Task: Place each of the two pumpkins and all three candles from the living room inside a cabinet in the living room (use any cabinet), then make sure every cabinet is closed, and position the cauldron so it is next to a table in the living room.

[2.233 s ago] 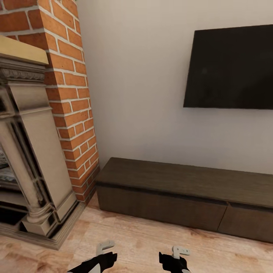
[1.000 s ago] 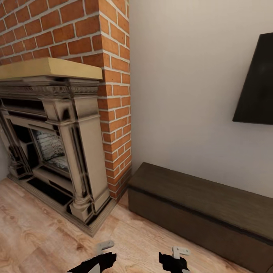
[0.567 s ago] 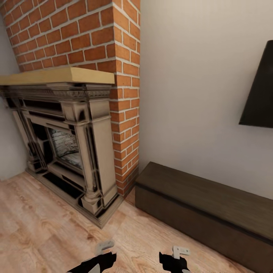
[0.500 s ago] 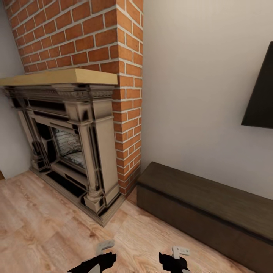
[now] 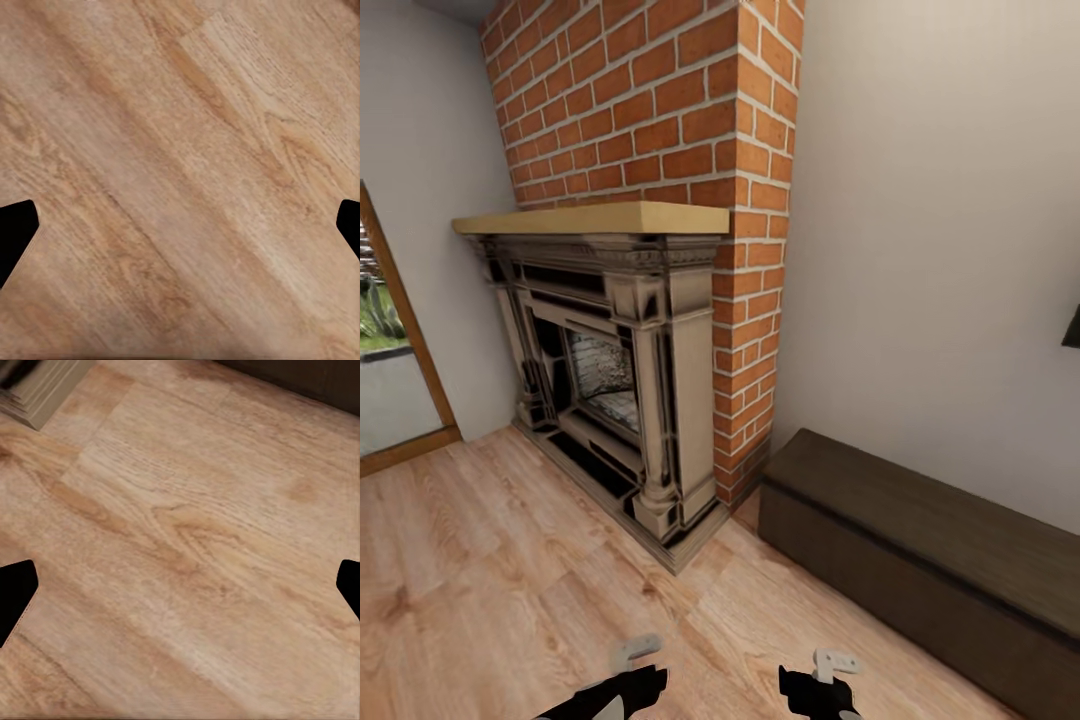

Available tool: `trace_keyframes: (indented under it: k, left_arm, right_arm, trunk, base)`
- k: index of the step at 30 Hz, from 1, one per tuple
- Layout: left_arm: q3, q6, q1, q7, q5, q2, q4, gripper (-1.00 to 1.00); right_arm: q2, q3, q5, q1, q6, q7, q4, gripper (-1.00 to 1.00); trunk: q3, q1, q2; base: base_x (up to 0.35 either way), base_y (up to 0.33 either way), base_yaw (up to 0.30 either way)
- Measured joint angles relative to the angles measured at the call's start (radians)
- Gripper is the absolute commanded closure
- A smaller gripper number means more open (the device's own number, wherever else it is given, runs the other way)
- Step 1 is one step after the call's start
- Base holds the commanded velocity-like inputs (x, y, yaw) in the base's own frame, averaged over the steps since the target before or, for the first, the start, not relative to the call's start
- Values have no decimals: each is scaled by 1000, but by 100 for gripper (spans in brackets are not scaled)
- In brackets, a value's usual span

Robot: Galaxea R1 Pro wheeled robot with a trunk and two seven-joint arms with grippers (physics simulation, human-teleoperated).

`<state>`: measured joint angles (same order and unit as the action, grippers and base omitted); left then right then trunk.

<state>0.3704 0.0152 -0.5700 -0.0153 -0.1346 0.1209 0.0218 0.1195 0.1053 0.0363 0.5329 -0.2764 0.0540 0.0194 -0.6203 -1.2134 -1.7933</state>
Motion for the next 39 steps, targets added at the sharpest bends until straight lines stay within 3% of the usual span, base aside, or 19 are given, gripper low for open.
trace_keyframes:
  k: [10,23,39]
  left_arm:
    - [0,0,0,0,1,0,0,-100]
    - [0,0,0,5,1,-2,0,-100]
    - [0,0,0,6,1,-2,0,-100]
  right_arm:
    - [1,0,0,0,0,16,0,-100]
    - [10,0,0,-1,0,18,0,-100]
    - [12,0,0,-2,0,18,0,-100]
  trunk:
    - [31,38,70]
    - [31,39,70]
    - [31,39,70]
  base:
    - [-1,0,299]
    - [7,18,300]
    - [121,250,288]
